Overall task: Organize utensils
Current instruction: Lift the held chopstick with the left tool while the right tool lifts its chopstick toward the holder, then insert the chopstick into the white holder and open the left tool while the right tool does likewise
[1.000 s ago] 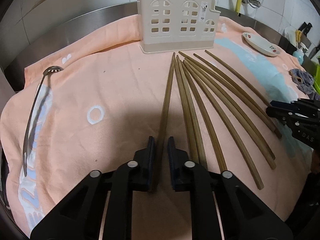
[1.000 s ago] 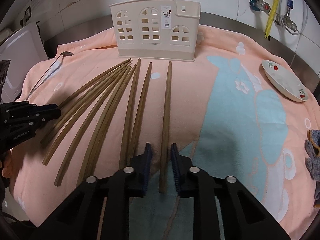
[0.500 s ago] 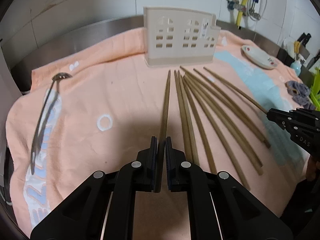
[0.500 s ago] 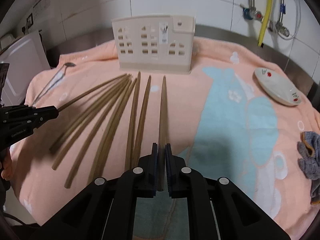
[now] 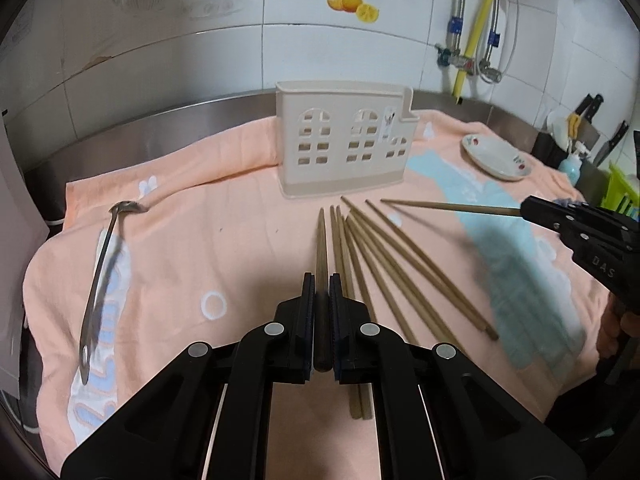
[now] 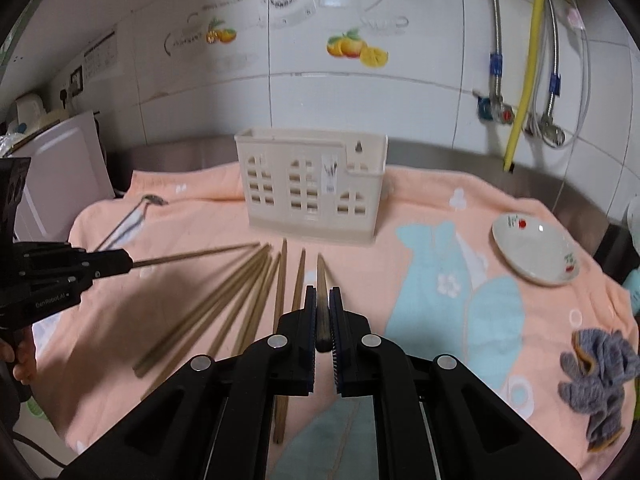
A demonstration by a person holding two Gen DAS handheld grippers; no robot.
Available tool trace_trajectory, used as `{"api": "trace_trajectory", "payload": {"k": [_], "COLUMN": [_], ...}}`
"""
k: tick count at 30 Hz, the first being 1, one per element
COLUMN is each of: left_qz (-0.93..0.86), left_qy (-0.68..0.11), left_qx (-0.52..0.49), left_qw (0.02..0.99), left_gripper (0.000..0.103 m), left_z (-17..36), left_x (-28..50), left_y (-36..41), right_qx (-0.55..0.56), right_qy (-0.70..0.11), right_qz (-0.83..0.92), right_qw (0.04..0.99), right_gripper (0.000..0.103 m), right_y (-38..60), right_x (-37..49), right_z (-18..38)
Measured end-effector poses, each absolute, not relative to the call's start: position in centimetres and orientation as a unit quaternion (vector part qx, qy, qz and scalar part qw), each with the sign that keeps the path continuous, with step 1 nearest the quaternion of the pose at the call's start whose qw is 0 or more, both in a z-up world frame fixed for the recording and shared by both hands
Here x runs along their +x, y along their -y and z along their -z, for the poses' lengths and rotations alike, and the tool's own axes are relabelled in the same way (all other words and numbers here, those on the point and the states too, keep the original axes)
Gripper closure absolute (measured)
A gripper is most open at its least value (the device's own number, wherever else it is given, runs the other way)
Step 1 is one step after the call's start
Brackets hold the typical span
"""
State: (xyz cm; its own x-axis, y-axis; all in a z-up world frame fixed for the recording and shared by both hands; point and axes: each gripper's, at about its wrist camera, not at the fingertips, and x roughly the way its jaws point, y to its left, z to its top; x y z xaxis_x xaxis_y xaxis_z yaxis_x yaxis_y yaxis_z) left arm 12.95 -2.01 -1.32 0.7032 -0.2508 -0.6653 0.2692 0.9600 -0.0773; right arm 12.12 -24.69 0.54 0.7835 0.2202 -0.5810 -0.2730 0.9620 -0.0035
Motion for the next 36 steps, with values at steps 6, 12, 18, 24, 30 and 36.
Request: {"api": "trace_trajectory", "payload": {"k": [6,12,18,24,30,36], "left_qz": [0.15,0.156,0.167,0.179,0.188,0.187], "left_qy": [-0.354,-0.339,-0.328,-0.301,-0.261,-0.211], "left_qx": [-0.004,0.003,0.012,0.026,0.042,0.044], "left_qw": [0.923,0.928,0.93,0.936,0.946,0.958], "left_gripper": [0.097,0.097,0.097,0.098,0.098,0.098], "left_z": [0.0,-2.0,-4.4,-8.3,-12.8,-17.4], "left_x": [14.1,15.2,16.5,17.7,18.4,19.8], "left_y": [1.4,1.6,2.2,2.9,4.0,4.8], "right_qx": [-0.051,-0.064,-0.082,-0.098,-0.109,-0.113], "right_qy": [-0.271,-0.247,-0.229,-0.198,-0.176,-0.177], "right_qz": [-0.14,-0.158,-0.164,-0.161,-0.155,-0.146], "right_qw": [0.951,0.954,0.956,0.962,0.966,0.967], "right_gripper": [0.097,0.097,0.097,0.097,0.097,0.097], "right_y": [24.5,24.3,23.8,23.9,24.0,24.0], "right_x": [13.4,15.1,16.9,17.8,18.9,21.0], "right_z": [-3.5,-7.2,-10.3,-14.2,-16.9,-17.7]}}
